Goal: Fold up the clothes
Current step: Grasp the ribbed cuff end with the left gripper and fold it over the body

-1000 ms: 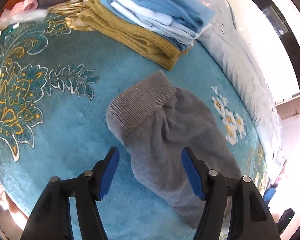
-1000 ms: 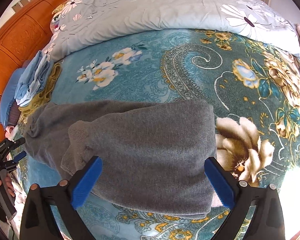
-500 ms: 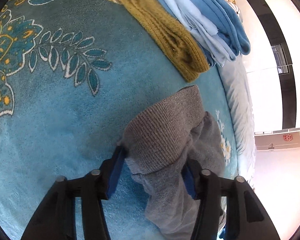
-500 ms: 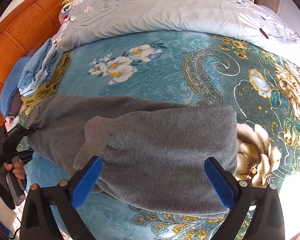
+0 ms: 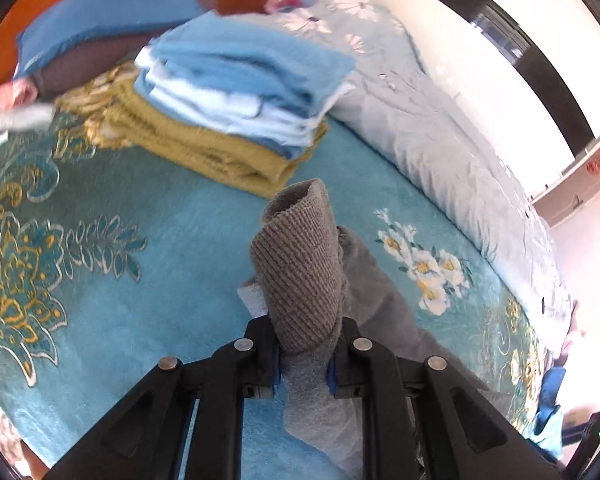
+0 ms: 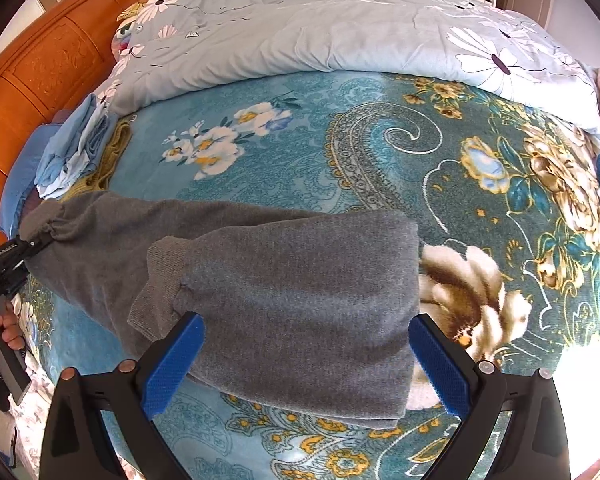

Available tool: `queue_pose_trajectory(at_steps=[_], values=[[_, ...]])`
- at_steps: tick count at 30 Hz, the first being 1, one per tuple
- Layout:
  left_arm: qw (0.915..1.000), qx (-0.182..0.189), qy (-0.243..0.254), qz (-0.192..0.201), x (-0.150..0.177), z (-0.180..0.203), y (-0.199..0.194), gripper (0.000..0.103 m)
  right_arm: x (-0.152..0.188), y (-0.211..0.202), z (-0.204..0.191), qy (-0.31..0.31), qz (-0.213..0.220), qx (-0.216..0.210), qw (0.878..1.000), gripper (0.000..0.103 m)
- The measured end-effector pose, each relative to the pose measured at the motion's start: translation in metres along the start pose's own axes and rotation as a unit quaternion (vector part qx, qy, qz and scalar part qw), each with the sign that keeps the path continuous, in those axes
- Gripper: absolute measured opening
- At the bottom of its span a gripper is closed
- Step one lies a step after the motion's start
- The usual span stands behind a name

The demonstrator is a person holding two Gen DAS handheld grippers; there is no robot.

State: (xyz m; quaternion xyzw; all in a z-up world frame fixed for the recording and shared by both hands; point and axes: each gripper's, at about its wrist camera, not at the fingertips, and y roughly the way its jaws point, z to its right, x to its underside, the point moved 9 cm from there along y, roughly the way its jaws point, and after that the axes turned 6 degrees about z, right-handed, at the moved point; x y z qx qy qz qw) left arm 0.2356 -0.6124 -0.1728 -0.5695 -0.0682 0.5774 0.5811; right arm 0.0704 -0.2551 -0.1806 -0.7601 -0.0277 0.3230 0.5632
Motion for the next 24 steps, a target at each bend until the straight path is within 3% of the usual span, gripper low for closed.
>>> queue_pose_trajectory(at_steps=[5, 9, 14, 20, 24], values=[[0.9948, 0.007, 0.095, 0.037, -0.003, 0.082, -0.038, 0.017, -0.002, -0.013, 0.027, 0.003, 0.008, -0.006, 1.0, 0.103], [0.9847, 0.008, 0.165, 0.056, 0.009, 0.149, -0.059, 0.017, -0.002, -0.025, 0.055, 0.014, 0.014, -0.008, 1.0, 0.103], [0.9747, 0.043, 0.216, 0.036, 0.054, 0.222, -0.055, 0.017, 0.003, -0.037, 0.091, 0.03, 0.019, -0.007, 0.999, 0.103], [0.9464, 0.057, 0.318, 0.009, 0.129, 0.295, -0.039, 0.017, 0.018, -0.041, 0.132, 0.055, 0.018, 0.0, 0.998, 0.103], [0.9133, 0.054, 0.402, -0.036, 0.196, 0.318, -0.014, 0.017, 0.032, -0.04, 0.155, 0.073, 0.009, 0.008, 0.997, 0.103]])
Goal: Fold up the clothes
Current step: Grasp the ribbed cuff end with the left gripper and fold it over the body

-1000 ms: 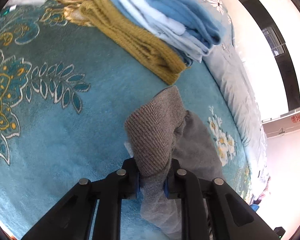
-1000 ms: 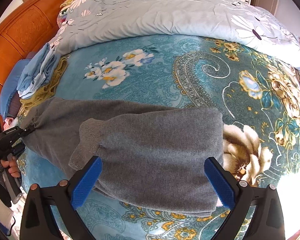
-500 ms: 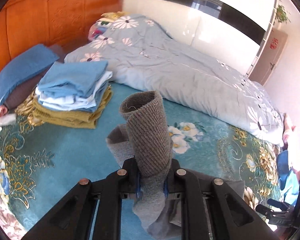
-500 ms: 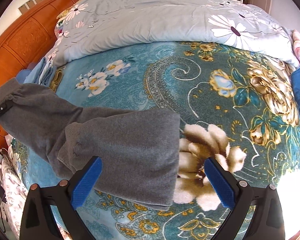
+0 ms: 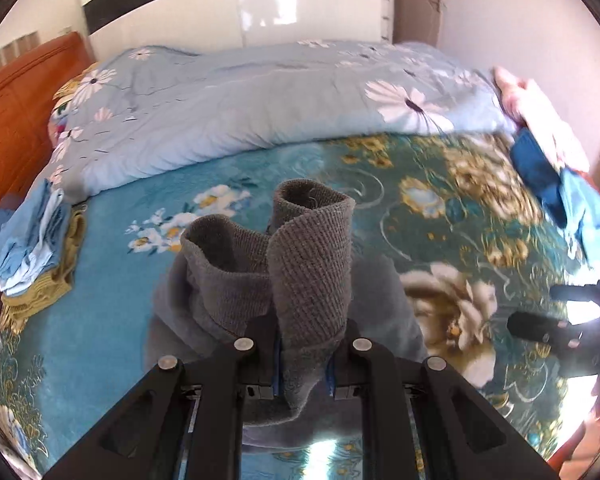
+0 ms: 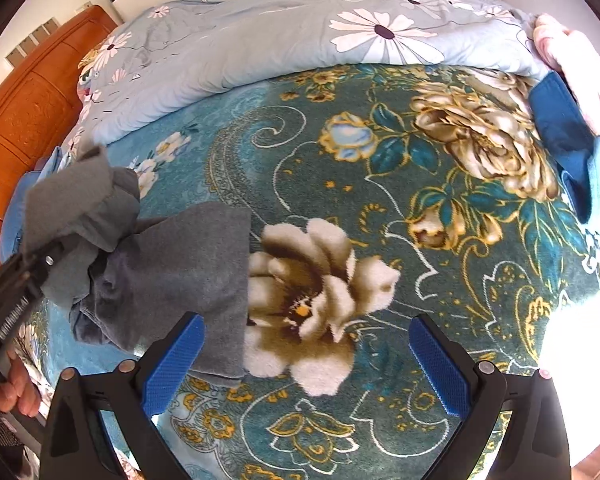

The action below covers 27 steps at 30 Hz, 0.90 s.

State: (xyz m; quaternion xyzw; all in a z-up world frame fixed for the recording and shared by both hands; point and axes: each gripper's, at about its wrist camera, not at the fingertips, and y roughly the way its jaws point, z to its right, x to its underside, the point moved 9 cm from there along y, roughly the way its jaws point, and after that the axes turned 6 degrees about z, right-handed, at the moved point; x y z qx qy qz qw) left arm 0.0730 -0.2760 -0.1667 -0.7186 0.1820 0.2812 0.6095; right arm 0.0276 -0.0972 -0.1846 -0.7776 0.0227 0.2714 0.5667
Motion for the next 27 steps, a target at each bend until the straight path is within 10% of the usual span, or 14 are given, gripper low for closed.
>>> queue_pose_trajectory(at_steps=[13, 18, 27], values=[[0.9941, 0.004, 0.09, -0.061, 0.042, 0.034, 0.024, 0.021, 0.0, 0.005, 0.014, 0.004, -0.003, 0.0, 1.0, 0.103], [0.9948, 0.05, 0.068, -0.058, 0.046, 0.017, -0.007, 0.061, -0.026, -0.001, -0.015, -0.015, 0.024, -0.025, 0.999, 0.103], [0.9965, -0.005, -0.036, -0.075, 0.069, -0.066, -0.037, 0.063, -0.048, 0.022, -0.123, -0.103, 0.01, -0.128, 0.986, 0.103]])
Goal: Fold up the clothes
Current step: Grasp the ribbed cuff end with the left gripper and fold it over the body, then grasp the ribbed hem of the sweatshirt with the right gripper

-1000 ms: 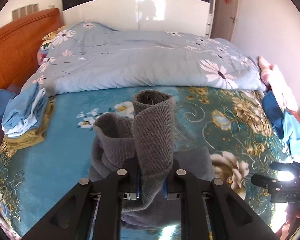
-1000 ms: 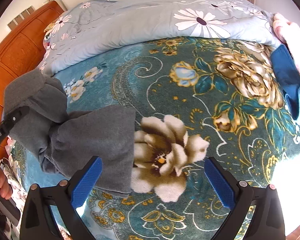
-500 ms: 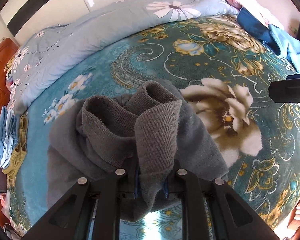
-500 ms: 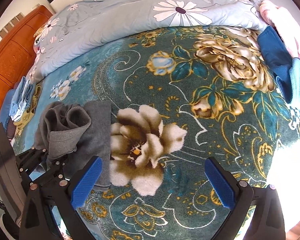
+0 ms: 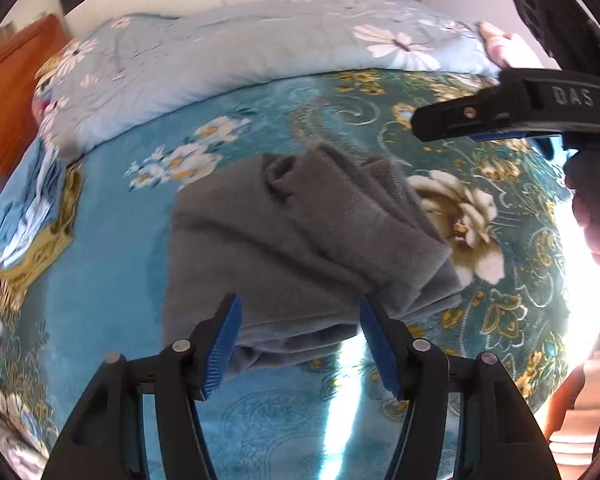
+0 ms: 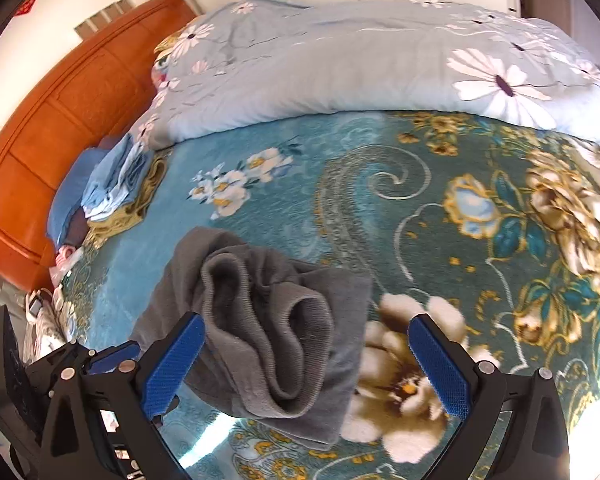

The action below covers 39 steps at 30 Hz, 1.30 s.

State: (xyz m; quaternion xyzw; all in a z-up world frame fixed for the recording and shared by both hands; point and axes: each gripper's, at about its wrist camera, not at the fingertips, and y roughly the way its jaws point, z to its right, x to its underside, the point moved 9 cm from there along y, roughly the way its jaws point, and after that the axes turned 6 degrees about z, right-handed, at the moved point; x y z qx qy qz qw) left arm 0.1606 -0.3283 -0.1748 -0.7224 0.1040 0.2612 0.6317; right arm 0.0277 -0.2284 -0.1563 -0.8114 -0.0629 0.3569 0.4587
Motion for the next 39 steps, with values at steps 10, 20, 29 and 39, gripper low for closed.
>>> queue_pose_trajectory(at_steps=[10, 20, 29, 39], values=[[0.9796, -0.093, -0.17, -0.053, 0.049, -0.137, 0.007, 0.063, 0.012, 0.074, -0.06, -0.028, -0.071, -0.054, 0.996, 0.103], [0.9723, -0.067, -0.213, -0.068, 0.058, -0.155, 0.016, 0.063, 0.026, 0.088, -0.055, 0.028, -0.113, -0.047, 0.992, 0.049], [0.9769, -0.054, -0.197, -0.061, 0.047, -0.154, 0.015, 0.063, 0.009, 0.045, -0.03, 0.079, -0.067, -0.03, 0.994, 0.01], [0.978, -0.055, -0.187, -0.075, 0.049, -0.151, 0.02, 0.063, 0.031, 0.061, 0.024, 0.141, -0.073, -0.003, 0.987, 0.013]])
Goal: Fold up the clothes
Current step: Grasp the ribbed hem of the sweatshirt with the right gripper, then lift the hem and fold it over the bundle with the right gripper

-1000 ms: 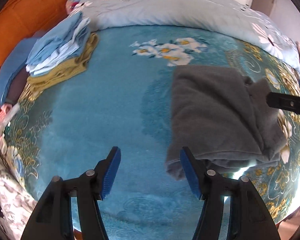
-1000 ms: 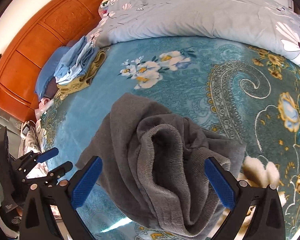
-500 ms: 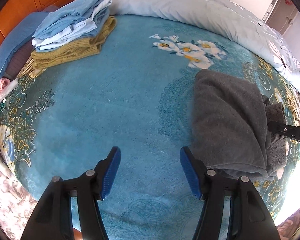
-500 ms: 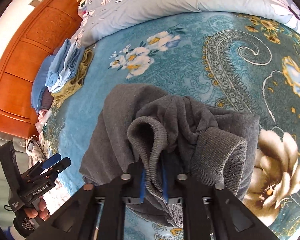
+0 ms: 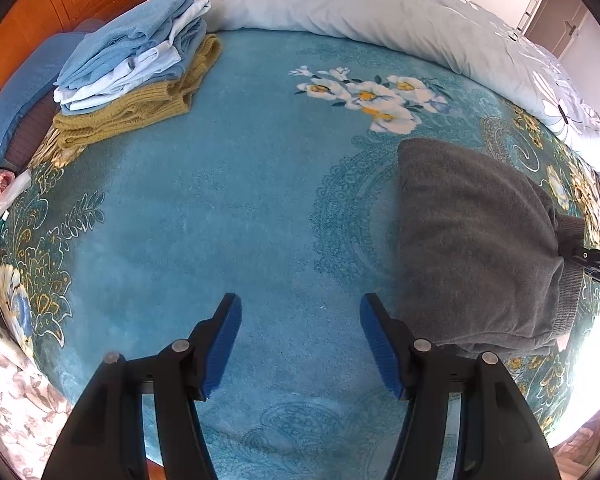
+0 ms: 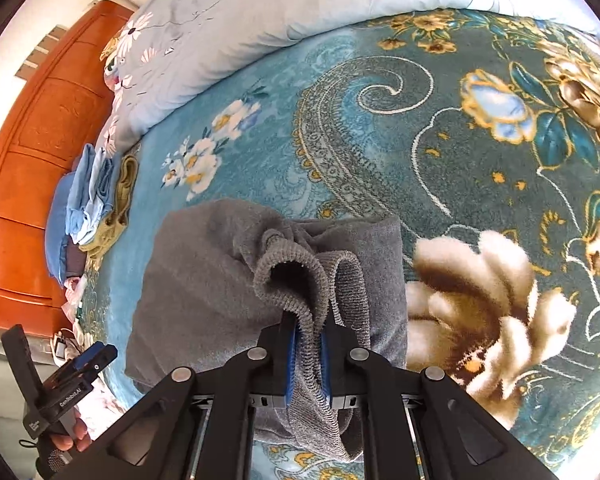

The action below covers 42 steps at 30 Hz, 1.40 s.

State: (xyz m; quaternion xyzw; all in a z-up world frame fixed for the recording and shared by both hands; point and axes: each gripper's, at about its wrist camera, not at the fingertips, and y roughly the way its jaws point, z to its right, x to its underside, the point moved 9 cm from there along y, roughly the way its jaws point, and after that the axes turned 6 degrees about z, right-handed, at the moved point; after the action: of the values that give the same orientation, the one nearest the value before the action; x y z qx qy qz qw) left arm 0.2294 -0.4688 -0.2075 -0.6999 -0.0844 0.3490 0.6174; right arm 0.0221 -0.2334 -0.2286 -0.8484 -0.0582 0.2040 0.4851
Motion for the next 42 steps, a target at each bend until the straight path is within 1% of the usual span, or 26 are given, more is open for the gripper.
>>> queue_pose_trajectory(at_steps=[2, 3, 4, 5, 8, 9, 10, 12, 14, 16, 17, 20, 24, 29, 33, 36, 40, 41, 42], values=[[1.0, 0.0, 0.003, -0.004, 0.0, 0.002, 0.001, 0.063, 0.0, 0.0, -0.001, -0.003, 0.0, -0.001, 1.0, 0.015], [1.0, 0.002, 0.002, -0.007, 0.0, 0.004, 0.001, 0.063, 0.0, -0.001, -0.002, -0.01, 0.002, 0.001, 1.0, 0.019], [0.9999, 0.006, 0.001, -0.009, -0.001, 0.006, 0.001, 0.063, 0.0, -0.003, -0.003, -0.017, 0.004, 0.004, 1.0, 0.019], [0.9999, 0.008, 0.0, -0.007, -0.003, 0.009, 0.0, 0.063, 0.0, -0.005, -0.004, -0.024, 0.005, 0.006, 1.0, 0.02], [0.9999, 0.012, 0.004, 0.005, -0.013, 0.018, -0.005, 0.063, 0.0, -0.015, -0.009, -0.05, 0.015, 0.013, 0.999, 0.028], [0.9999, 0.015, 0.004, 0.007, -0.017, 0.022, -0.006, 0.063, 0.0, -0.019, -0.01, -0.059, 0.022, 0.02, 0.998, 0.036], [0.9998, 0.019, 0.002, 0.008, -0.02, 0.025, -0.006, 0.063, 0.001, -0.023, -0.008, -0.063, 0.028, 0.027, 0.997, 0.049], [0.9995, 0.029, -0.007, 0.007, -0.026, 0.032, -0.005, 0.063, 0.005, -0.027, -0.001, -0.06, 0.036, 0.038, 0.997, 0.065], [0.9992, 0.037, -0.015, 0.002, -0.032, 0.039, -0.001, 0.063, 0.014, -0.022, 0.01, -0.031, 0.029, 0.024, 0.999, 0.065], [0.9992, 0.037, -0.015, -0.007, -0.035, 0.045, 0.006, 0.063, 0.019, -0.017, 0.014, -0.005, 0.025, -0.002, 1.0, 0.065], [0.9992, 0.037, -0.013, -0.013, -0.035, 0.048, 0.011, 0.063, 0.021, -0.016, 0.012, -0.001, 0.026, -0.016, 1.0, 0.065], [0.9988, 0.038, -0.012, -0.03, -0.033, 0.058, 0.022, 0.063, 0.024, -0.008, 0.01, 0.005, 0.021, -0.04, 0.999, 0.065], [0.9985, 0.035, -0.014, -0.039, -0.032, 0.063, 0.024, 0.063, 0.025, 0.004, 0.018, 0.028, 0.012, -0.072, 0.997, 0.065], [0.9989, 0.02, -0.007, -0.042, -0.031, 0.064, 0.025, 0.063, 0.028, -0.001, 0.014, 0.03, 0.003, -0.11, 0.993, 0.064], [0.9988, 0.015, -0.014, -0.044, -0.031, 0.064, 0.027, 0.063, 0.036, -0.006, 0.007, 0.016, -0.006, -0.126, 0.992, 0.064], [0.9985, 0.012, -0.019, -0.05, -0.031, 0.065, 0.029, 0.063, 0.038, 0.005, 0.014, 0.031, -0.017, -0.132, 0.991, 0.064], [0.9988, 0.007, -0.001, -0.048, -0.031, 0.069, 0.028, 0.064, 0.035, 0.011, 0.017, 0.045, -0.024, -0.147, 0.988, 0.059], [0.9989, 0.006, 0.001, -0.047, -0.031, 0.069, 0.028, 0.064, 0.035, 0.009, 0.016, 0.044, -0.024, -0.149, 0.987, 0.057], [0.9989, 0.006, 0.002, -0.047, -0.031, 0.068, 0.029, 0.064, 0.035, 0.007, 0.015, 0.044, -0.024, -0.152, 0.987, 0.051]])
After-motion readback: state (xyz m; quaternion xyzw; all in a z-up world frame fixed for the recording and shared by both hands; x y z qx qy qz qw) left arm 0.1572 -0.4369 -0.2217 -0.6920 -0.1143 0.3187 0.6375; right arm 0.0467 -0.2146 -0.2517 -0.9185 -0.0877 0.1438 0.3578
